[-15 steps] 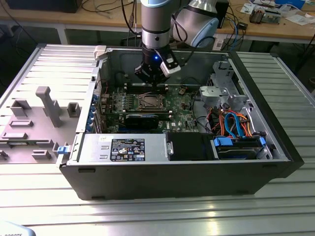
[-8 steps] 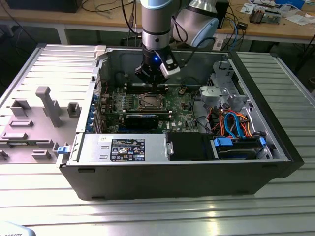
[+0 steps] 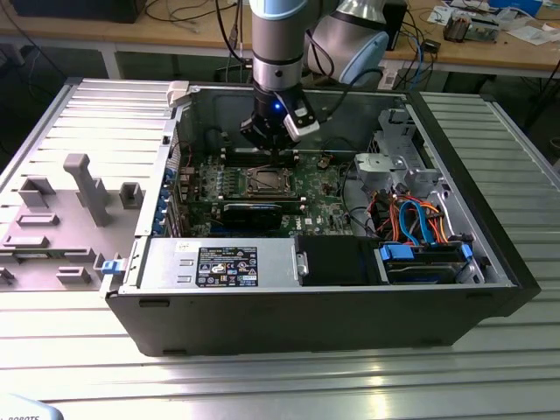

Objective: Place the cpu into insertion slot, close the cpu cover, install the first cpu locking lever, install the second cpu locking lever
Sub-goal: 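Install the first cpu locking lever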

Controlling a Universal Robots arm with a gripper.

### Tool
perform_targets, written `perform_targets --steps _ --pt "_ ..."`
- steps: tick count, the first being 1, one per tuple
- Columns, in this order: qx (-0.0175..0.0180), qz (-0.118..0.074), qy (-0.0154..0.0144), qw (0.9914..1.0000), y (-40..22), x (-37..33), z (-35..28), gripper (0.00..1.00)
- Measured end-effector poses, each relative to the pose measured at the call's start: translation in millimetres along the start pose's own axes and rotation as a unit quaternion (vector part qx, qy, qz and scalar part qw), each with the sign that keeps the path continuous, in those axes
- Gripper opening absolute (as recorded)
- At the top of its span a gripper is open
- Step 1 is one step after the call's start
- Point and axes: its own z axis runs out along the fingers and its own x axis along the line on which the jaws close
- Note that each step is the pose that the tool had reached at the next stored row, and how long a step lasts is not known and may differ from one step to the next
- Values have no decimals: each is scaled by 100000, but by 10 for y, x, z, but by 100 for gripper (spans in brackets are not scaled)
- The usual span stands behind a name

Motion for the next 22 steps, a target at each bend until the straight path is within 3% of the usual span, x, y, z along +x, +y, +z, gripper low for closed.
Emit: perform_targets --steps 6,22 --pt "39 386 23 99999 -2 -20 41 11" --pt "40 417 29 99999 -2 -33 59 11"
